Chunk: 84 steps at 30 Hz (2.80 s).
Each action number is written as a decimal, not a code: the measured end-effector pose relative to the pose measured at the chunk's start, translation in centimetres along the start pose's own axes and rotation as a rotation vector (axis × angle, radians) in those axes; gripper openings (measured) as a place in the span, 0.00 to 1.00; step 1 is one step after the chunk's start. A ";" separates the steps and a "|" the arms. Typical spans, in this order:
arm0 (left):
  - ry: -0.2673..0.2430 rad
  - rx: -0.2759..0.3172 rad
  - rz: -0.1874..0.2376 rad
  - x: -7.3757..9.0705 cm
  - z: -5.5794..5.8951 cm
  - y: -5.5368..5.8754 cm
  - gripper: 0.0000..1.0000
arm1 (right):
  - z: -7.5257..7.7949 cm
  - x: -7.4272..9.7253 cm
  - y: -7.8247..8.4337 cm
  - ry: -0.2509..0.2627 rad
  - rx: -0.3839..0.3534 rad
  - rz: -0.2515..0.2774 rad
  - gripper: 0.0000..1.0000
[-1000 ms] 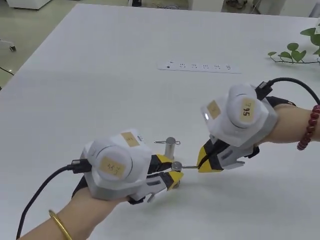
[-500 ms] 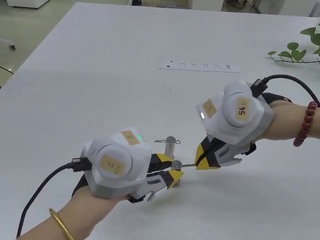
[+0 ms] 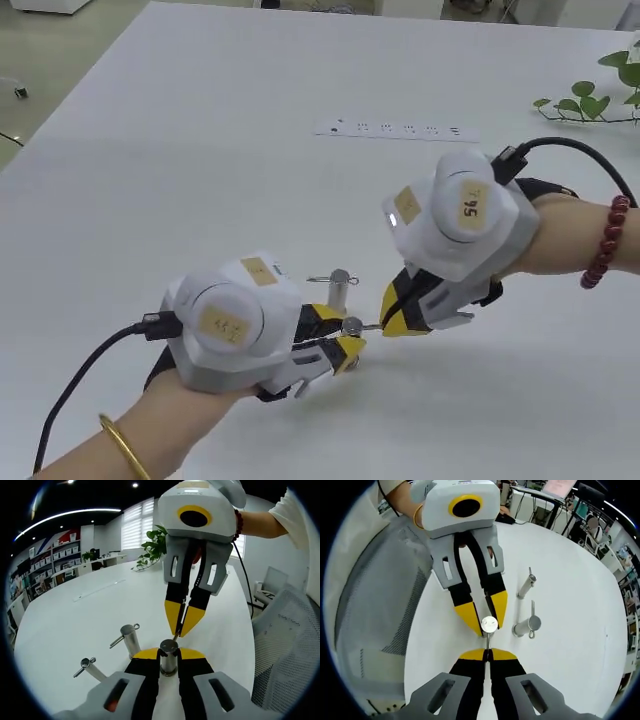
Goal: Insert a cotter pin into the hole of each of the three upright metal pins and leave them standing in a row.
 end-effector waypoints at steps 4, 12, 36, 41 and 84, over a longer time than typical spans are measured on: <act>0.000 0.004 0.001 0.0 0.0 0.0 0.11 | 0.0 -0.1 -0.3 0.002 0.001 0.007 0.04; 0.003 0.012 0.002 0.0 0.0 0.0 0.12 | 0.0 -0.3 -0.7 0.001 -0.005 0.028 0.04; 0.026 0.046 -0.016 -0.1 -0.2 1.3 0.12 | -0.4 0.5 -0.1 0.003 -0.044 0.063 0.05; 0.031 0.074 -0.022 -0.2 -0.3 1.5 0.12 | -0.3 0.4 -0.4 0.008 -0.035 0.068 0.05; 0.030 0.102 -0.030 0.7 -1.1 1.6 0.33 | -0.1 -0.2 -1.9 0.029 -0.121 0.178 0.20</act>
Point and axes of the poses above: the centre of the closed fingertips' face, and the gripper's own axes: x roughly backward along the fingers, z roughly to its right, y roughly out of its underside, the point moved 6 cm from there along x, roughly backward along the fingers, and after that the axes turned 7 degrees about -y, right-handed, at the moved point
